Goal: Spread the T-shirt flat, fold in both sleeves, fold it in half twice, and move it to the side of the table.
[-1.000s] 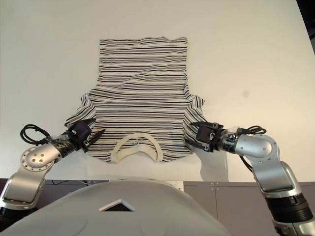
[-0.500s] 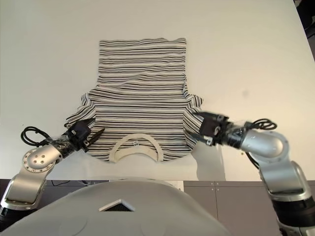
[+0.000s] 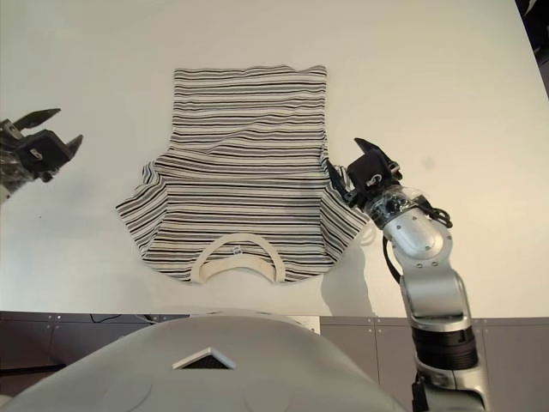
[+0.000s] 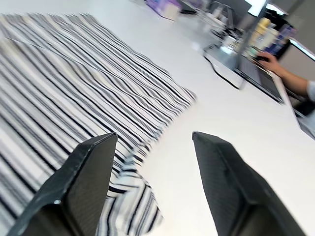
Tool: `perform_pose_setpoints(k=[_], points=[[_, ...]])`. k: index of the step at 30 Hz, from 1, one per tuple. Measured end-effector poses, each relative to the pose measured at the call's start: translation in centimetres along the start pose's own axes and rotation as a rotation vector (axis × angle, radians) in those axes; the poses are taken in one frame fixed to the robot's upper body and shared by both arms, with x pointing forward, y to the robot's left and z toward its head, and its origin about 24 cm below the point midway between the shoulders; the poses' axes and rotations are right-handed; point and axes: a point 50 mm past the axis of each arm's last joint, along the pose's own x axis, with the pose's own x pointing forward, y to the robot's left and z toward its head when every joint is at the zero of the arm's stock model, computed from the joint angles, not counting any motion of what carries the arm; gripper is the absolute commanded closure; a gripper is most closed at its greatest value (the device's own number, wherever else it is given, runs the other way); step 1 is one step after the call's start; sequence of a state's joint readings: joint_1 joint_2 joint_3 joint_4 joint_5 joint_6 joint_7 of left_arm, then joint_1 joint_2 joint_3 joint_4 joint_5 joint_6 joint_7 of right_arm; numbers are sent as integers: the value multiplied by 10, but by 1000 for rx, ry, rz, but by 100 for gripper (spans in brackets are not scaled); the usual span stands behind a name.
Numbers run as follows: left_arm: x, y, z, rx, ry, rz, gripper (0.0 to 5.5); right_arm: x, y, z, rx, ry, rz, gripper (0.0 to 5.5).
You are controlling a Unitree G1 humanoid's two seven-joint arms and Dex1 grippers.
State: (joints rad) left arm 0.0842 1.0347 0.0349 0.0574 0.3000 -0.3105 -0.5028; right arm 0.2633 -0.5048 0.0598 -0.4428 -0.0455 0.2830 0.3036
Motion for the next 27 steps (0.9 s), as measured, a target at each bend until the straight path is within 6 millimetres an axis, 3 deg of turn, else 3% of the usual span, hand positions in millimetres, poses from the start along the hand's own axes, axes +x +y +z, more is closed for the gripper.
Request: perform_pose_setpoints(k=[1,5,8,11,18,24,27], points=[[-1,-3,2,45,-34,-28,310,1,-1,-3,0,6,-22,268],[-29,-79,2,90,-167,-356,310,6,-7,-9,-24,-1,-96,268],[-48,-78,-10,182,-176,-470,310,7,-6,-10,-34,-13,-118,268],[-51,-76,-14,212,-186,-481,310,9,-5,-12,-21,-13,-141,268],[-29,-93,5,188,-274,-306,310,16,-2,-7,-15,-39,-131,268],[-25,-96,8,211,-284,-257,310,18,-3,-4,-17,-53,-123,268],[-19,-95,6,246,-282,-248,362,19,-1,-3,-9,-55,-125,266]])
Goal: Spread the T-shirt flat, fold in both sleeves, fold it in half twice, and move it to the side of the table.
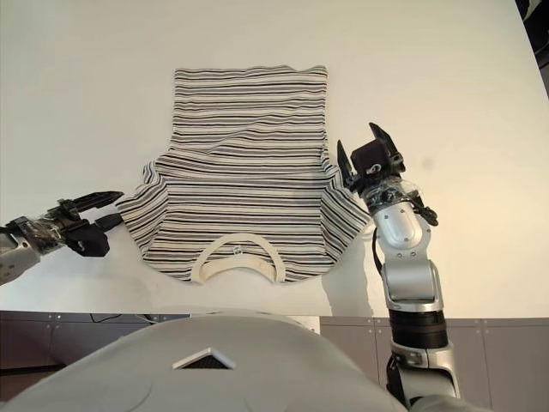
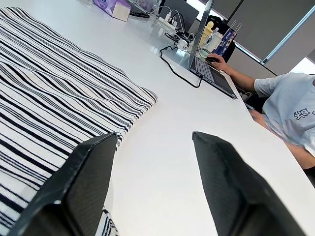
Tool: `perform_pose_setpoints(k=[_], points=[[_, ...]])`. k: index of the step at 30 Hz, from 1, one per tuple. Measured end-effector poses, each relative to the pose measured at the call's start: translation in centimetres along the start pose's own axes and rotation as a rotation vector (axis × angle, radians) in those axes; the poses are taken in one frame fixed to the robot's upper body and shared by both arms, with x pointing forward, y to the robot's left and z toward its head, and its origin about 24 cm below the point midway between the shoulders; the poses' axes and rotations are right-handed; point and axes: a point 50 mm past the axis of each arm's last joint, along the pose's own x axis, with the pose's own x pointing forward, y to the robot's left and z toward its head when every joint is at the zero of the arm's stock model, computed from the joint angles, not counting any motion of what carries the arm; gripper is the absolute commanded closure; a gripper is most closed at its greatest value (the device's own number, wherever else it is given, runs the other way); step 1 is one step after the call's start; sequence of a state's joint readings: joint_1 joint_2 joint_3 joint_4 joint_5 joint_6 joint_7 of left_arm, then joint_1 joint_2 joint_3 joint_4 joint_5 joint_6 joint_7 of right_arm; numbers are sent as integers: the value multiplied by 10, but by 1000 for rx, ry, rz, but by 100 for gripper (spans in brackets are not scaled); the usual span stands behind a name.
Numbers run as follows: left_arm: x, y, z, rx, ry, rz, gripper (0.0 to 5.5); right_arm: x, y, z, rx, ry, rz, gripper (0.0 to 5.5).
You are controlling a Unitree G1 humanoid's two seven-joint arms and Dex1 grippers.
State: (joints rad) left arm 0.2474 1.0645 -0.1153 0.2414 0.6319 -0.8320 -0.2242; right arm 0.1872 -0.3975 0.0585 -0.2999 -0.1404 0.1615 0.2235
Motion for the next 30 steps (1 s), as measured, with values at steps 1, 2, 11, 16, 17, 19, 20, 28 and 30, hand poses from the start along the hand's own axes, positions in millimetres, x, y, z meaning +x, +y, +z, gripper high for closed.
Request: perform_pose_setpoints(k=[1,2,11,16,17,19,20,28,30], points=[[2,1,-2,13,5,0,375,0,1,0,1,0,0,266],[6,3,-5,26,8,0,388,1,3,0,4,-1,1,266],[11,-5,-5,33,1,8,519,2,7,0,37,-4,-2,266],[7,-5,-4,89,-6,-11,537,2,8,0,42,-3,-3,266],[7,-5,-4,87,-1,-2,537,2,8,0,43,-2,-3,266],[6,-5,-5,63,20,30,537,3,8,-1,46,1,-4,266],[7,-4,-4,21,36,80,537,2,9,-1,50,4,-4,266],[17,17,34,-273,-91,374,537,4,9,-7,57,19,2,266],[18,30,47,-305,-127,430,537,4,6,-8,49,21,8,266]])
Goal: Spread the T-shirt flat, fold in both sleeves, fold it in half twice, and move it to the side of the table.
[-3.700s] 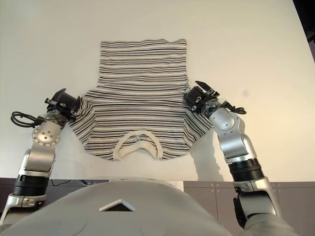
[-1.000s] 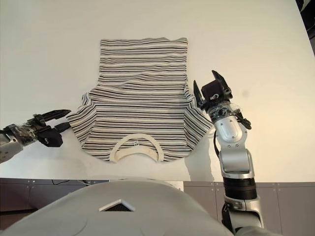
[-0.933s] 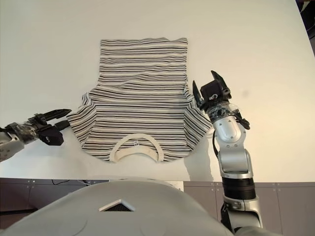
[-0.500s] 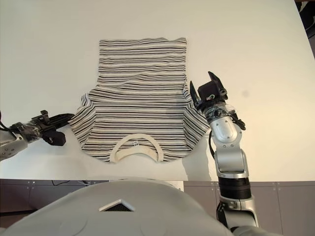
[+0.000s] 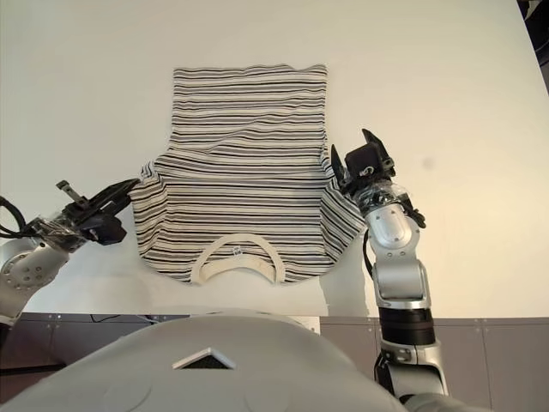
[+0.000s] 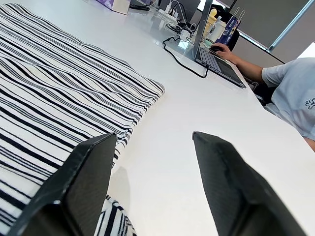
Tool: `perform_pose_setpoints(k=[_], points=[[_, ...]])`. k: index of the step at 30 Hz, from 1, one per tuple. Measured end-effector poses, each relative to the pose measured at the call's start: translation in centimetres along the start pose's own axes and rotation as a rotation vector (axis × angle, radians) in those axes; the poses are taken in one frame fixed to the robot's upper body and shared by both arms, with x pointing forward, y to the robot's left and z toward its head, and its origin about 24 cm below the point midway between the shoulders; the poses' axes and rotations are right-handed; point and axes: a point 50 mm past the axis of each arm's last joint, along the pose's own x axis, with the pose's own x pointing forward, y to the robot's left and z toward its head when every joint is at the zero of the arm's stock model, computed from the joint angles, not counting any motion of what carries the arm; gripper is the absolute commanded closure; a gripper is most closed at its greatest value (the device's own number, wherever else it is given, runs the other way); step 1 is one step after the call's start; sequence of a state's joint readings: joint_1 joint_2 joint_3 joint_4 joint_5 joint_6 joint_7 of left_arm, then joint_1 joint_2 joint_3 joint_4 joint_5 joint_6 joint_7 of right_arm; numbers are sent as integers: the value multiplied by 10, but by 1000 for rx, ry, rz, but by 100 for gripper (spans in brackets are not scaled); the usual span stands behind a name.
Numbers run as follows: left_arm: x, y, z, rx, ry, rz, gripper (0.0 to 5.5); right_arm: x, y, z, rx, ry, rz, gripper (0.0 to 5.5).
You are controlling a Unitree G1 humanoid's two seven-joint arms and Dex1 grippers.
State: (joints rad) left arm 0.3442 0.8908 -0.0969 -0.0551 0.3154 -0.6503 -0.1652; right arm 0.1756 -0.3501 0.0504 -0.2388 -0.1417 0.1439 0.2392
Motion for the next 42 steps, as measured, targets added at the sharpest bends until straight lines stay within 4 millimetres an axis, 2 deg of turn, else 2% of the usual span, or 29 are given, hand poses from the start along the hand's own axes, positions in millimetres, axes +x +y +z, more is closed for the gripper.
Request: perform_pose_setpoints(k=[2,4,10,15,18,19,22,25,28,30,32,34,37,40,42], points=[[8,5,19,-37,-41,64,537,2,-4,-1,-13,3,25,266],[11,2,24,-66,-26,89,537,6,-6,1,-28,-5,48,266],[17,-31,31,-108,17,18,537,16,-18,6,-70,-16,107,266],[41,-54,38,-135,-19,-62,537,19,-18,5,-78,-14,142,266],[54,-57,44,-137,-58,-77,537,22,-16,5,-79,-14,164,266],[60,-56,44,-125,-68,-89,516,22,-16,6,-82,-21,168,266],[52,-59,43,-152,-50,-123,471,23,-16,5,-82,-19,175,266],[25,-59,35,-200,51,-185,422,23,-19,4,-80,-18,148,266],[11,-61,34,-221,99,-220,384,21,-19,1,-71,-11,121,266],[7,-58,32,-208,118,-215,345,16,-17,-3,-60,2,101,266],[7,-52,29,-191,127,-188,342,16,-16,-4,-53,5,94,266],[17,-36,28,-200,109,-76,342,16,-16,-3,-54,-1,94,266],[32,-1,37,-190,58,90,342,14,-21,-4,-62,2,81,266],[31,2,25,-159,147,73,342,11,-36,-5,-103,12,57,266],[26,-1,14,-137,204,59,342,8,-58,-7,-142,33,8,266]])
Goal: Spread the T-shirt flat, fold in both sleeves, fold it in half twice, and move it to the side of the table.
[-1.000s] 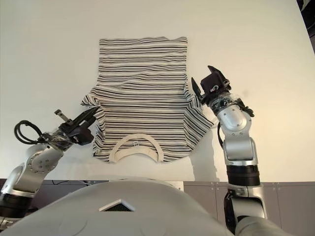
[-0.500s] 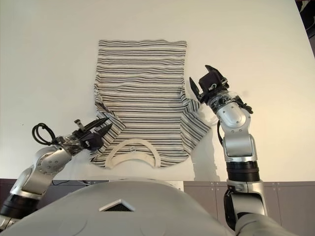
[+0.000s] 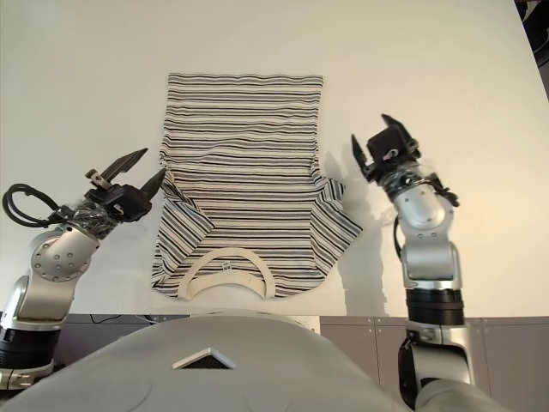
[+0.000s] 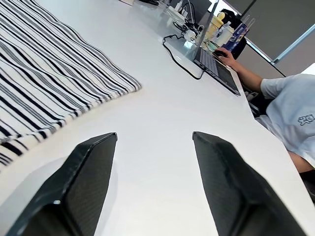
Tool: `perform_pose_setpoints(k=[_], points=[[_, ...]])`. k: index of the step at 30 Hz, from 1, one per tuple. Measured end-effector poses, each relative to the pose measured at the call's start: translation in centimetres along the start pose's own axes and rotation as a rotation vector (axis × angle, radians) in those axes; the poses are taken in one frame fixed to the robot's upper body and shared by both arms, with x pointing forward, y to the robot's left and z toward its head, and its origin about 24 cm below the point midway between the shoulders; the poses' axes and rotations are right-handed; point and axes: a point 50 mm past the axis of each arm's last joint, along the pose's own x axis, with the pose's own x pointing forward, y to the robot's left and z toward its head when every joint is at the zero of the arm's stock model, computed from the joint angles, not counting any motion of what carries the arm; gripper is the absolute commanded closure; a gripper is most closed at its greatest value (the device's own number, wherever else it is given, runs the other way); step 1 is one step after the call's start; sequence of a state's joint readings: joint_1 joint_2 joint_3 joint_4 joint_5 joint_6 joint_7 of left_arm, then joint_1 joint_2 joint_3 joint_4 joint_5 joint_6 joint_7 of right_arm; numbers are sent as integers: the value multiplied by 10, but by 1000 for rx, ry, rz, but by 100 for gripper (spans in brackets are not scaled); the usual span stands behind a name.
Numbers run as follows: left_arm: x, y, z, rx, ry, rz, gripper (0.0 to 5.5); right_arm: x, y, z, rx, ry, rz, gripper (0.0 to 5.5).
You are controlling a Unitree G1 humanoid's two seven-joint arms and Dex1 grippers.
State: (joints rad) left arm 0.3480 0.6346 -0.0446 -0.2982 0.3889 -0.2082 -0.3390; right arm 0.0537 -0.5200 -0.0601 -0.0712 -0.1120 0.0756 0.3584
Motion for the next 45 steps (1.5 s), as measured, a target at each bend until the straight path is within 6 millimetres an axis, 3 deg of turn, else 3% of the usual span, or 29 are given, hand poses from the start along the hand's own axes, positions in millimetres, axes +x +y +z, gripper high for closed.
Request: perform_pose_setpoints(k=[4,7,11,15,17,20,23,26,30,34,39,45], points=[[-15,11,-26,24,114,132,342,-11,-35,-10,-95,54,-29,266],[-9,-5,-26,18,110,57,342,-22,-38,-18,-154,96,74,266],[4,-32,-9,-11,32,-20,342,-36,-47,-29,-415,222,429,266],[8,-40,-14,-18,81,-14,342,-55,-36,-30,-562,254,777,266],[9,-41,-17,-24,103,-8,342,-61,-31,-24,-574,232,871,266],[10,-44,-17,-18,112,-14,342,-65,-22,6,-581,115,988,266],[13,-45,-15,-11,105,-21,342,-73,-6,23,-581,43,1081,266],[11,-44,-10,-8,104,-25,342,-82,4,18,-604,68,1123,266],[-10,-44,-5,-40,172,66,342,-97,13,8,-646,99,1153,266],[-20,-35,-1,-101,255,266,342,-92,8,-2,-746,104,1045,266],[-21,-23,11,-195,301,524,342,-83,12,-13,-737,37,898,266],[-16,-17,11,-257,342,633,342,-81,16,-20,-721,-24,837,266]])
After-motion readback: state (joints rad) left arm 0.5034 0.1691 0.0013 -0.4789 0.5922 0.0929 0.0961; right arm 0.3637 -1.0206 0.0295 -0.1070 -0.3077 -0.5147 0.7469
